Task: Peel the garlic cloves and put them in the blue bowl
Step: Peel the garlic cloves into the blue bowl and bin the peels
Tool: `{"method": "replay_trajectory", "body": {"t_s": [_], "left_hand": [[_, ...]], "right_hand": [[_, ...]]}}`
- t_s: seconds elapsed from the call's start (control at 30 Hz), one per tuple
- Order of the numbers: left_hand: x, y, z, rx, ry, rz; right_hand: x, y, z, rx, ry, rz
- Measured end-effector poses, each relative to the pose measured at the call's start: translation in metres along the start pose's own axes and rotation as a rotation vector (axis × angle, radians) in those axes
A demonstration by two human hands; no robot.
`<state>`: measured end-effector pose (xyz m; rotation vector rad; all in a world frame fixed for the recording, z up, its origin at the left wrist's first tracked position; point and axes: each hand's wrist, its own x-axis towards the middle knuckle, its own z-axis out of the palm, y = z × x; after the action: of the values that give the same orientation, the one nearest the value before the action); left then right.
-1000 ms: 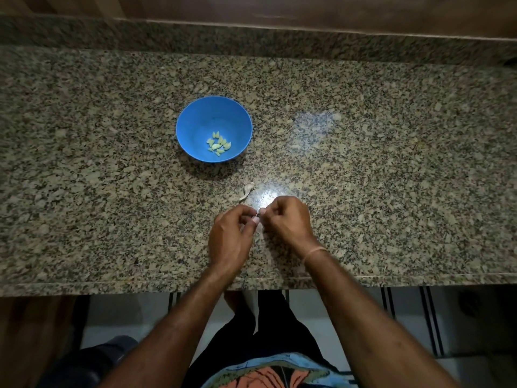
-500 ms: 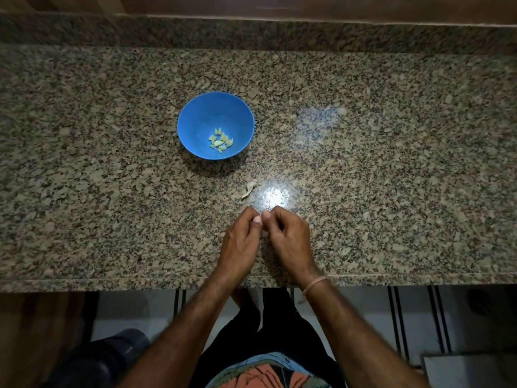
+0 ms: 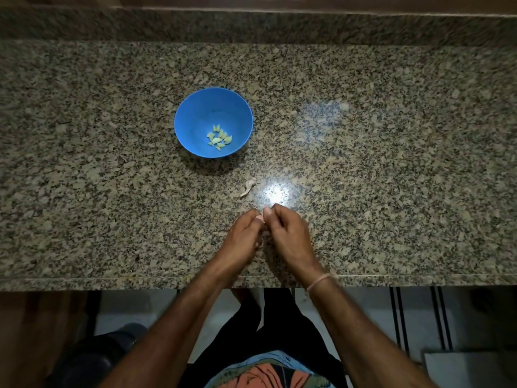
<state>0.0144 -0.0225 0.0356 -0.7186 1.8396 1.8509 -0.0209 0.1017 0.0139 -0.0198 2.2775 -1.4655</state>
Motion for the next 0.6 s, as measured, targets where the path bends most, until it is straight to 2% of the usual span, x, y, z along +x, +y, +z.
{"method": "replay_trajectory", "body": {"t_s": [0.07,0.13,0.17,0.27,0.33,0.43,0.6], "left_hand": [[0.005,0.000,-0.002,-0.211,-0.077,-0.138],[0.008,-0.001,-0.001,-0.373,-0.075,-0.196],[0.008,-0.002,-0.001,-0.366,-0.054,-0.181],[0.003,0.000,0.002,0.011,0.097,0.053],[0.005,-0.004,0.000,0.133,0.201,0.167],[0.005,-0.008,-0.001,0.136,0.287,0.186],[0.002,-0.008,0.001,0.070,0.374,0.261]], "right_hand": [[0.001,0.002,0.001,-0.188,0.094,-0.199],[0.003,0.005,0.001,-0.269,0.114,-0.268],[0.003,0.002,0.001,-0.235,0.107,-0.249],[0.003,-0.002,0.002,0.121,0.046,-0.017],[0.003,-0.002,0.000,0.310,0.009,0.089],[0.002,-0.005,-0.002,0.510,-0.017,0.169],[0.002,-0.004,-0.002,0.619,-0.049,0.244]]}}
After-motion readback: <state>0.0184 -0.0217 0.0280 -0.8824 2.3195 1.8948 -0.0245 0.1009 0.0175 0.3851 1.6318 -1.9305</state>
